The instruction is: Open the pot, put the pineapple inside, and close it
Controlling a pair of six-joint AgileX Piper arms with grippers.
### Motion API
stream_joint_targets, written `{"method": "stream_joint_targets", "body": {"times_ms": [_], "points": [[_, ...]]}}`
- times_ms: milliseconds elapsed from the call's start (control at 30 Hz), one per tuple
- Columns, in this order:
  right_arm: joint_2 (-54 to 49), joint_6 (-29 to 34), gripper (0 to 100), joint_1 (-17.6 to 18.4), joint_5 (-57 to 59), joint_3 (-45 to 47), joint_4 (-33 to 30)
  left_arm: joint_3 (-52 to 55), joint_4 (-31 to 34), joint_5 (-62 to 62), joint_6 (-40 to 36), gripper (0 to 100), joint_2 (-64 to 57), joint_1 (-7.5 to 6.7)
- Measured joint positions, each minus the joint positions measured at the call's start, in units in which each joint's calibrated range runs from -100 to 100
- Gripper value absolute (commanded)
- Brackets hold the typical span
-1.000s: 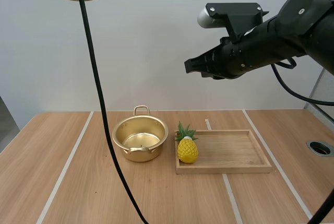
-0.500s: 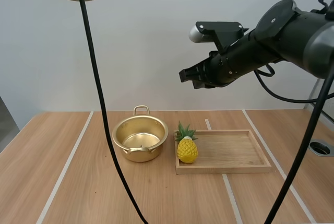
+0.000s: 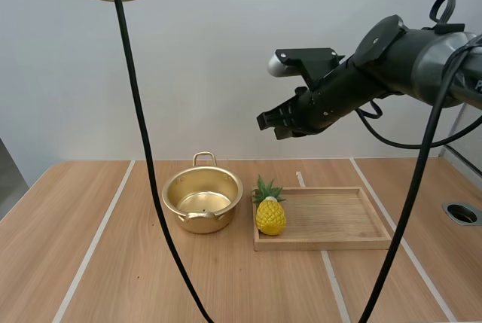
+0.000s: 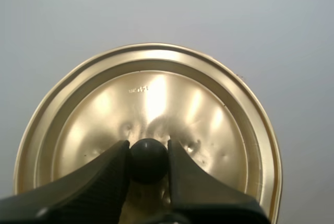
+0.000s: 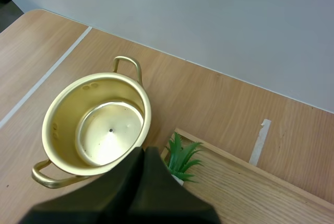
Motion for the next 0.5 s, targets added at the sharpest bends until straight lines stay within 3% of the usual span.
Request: {"method": "stream_joint_targets", "body": {"times_ms": [500], "points": [[4.88,-1.42,0,3.75,-7.27,8.71,0.27,0.0,0.12,0.0,0.0,0,0.0,0.0]]}}
